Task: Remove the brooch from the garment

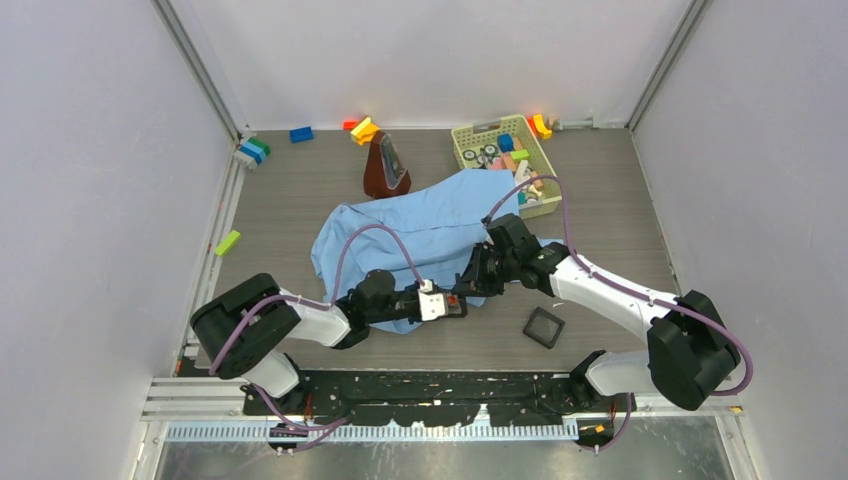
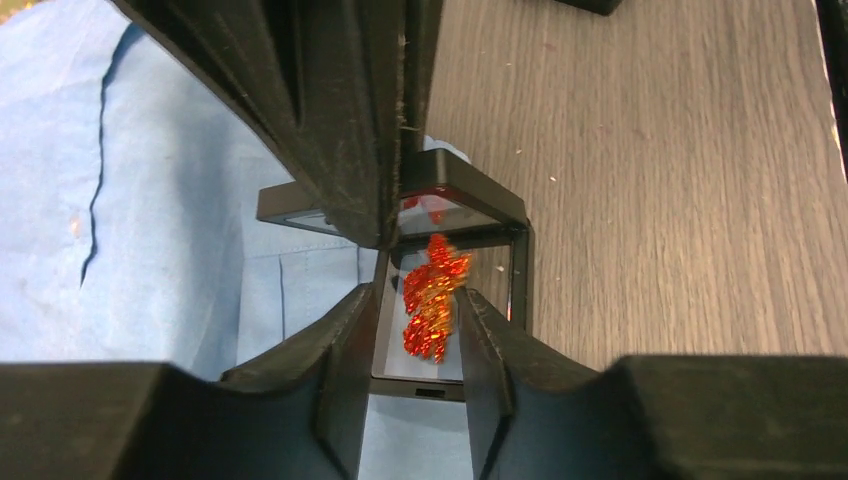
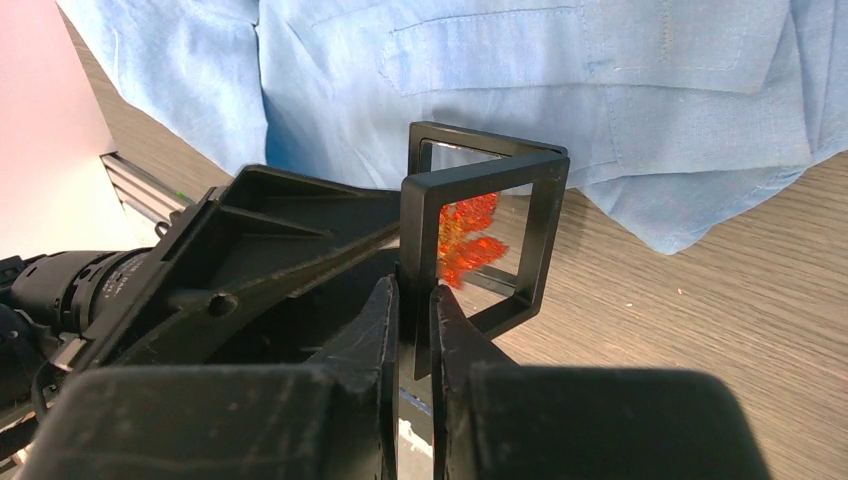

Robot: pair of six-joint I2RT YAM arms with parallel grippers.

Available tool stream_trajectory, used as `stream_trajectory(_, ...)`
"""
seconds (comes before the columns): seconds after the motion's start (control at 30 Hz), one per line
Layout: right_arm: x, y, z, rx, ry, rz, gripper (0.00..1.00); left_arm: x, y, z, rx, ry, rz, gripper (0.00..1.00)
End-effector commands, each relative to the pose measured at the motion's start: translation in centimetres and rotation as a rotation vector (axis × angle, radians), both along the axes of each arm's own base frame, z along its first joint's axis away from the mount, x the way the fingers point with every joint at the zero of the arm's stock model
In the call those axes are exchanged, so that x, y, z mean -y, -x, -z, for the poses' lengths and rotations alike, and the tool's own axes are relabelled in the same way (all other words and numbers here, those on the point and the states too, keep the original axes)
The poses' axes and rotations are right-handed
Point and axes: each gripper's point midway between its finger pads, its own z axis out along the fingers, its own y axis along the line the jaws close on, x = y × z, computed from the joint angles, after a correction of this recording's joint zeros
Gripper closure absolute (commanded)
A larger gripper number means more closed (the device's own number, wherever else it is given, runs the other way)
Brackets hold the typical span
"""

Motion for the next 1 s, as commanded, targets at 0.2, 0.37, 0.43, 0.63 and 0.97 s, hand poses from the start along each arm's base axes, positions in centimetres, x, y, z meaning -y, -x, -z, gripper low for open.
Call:
stream_trajectory(0.2, 1.5, -0.9, -0.5, 0.061, 0.09, 0.031, 0.98, 0.5, 1.9, -1.7, -0.051, 0.014, 0.083, 0.39)
stream_trajectory(0.37, 3.1, -1.0, 0.2, 0.064, 0.191, 0.05, 0.96, 0.6, 1.7, -2.0, -0.103, 0.013, 0.054, 0.36)
stream_trajectory(0.43, 4.2, -1.2, 0.3, 0.071, 0.243, 0.075, 0.96, 0.5, 1.3, -2.2, -0.12, 0.019, 0.021, 0.34)
stream_trajectory(0.63, 7.0, -1.4, 0.1, 0.112, 0.328, 0.154, 0.96, 0.2, -0.1, -2.6, -0.161, 0.038, -0.082, 0.32)
stream_trajectory(0.97, 13.5, -1.2, 1.8, 0.018, 0.42, 0.348, 1.0, -1.5, -3.4, -4.7, -0.275, 0.12, -0.377, 0.36)
